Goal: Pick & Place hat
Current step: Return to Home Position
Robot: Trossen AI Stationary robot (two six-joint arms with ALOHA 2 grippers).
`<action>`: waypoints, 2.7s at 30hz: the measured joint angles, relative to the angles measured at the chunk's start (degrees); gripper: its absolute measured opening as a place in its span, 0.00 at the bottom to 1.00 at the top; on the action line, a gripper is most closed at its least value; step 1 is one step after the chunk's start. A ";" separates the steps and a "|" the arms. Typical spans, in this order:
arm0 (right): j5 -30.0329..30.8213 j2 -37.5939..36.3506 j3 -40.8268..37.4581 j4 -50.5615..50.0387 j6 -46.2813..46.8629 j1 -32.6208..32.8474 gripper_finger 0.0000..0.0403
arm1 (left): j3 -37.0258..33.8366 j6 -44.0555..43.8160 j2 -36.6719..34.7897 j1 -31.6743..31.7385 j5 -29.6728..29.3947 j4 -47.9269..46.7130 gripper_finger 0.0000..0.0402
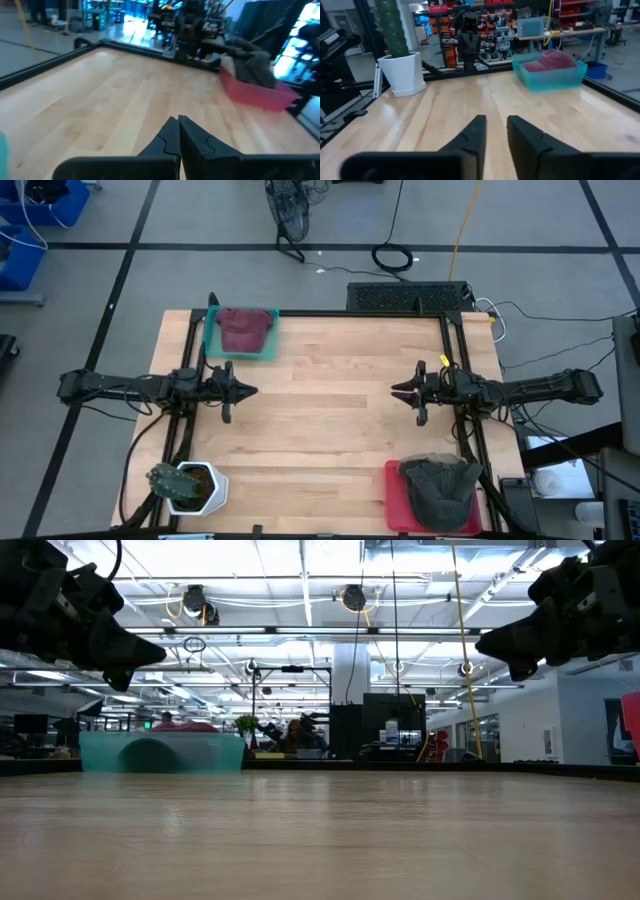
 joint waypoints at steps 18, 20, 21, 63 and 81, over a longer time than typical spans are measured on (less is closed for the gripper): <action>0.00 -8.47 0.00 -5.29 -1.87 1.36 0.00 | 0.20 -0.80 -12.56 -0.11 2.85 -10.28 0.01; 0.00 -9.52 0.00 -5.63 -2.01 1.36 0.01 | 0.36 -0.40 -12.67 -0.09 2.97 -10.89 0.01; 0.00 -10.12 0.00 -5.91 -2.08 1.36 0.01 | 0.94 -0.19 -12.61 -0.07 3.36 -12.39 0.01; 0.02 -13.29 0.00 -9.97 -3.60 1.34 0.01 | 0.04 14.81 -11.45 -0.13 2.35 -9.27 0.06; 0.00 -13.29 0.00 -9.95 -3.60 1.34 0.01 | 0.04 14.84 -11.45 -0.13 2.35 -9.25 0.06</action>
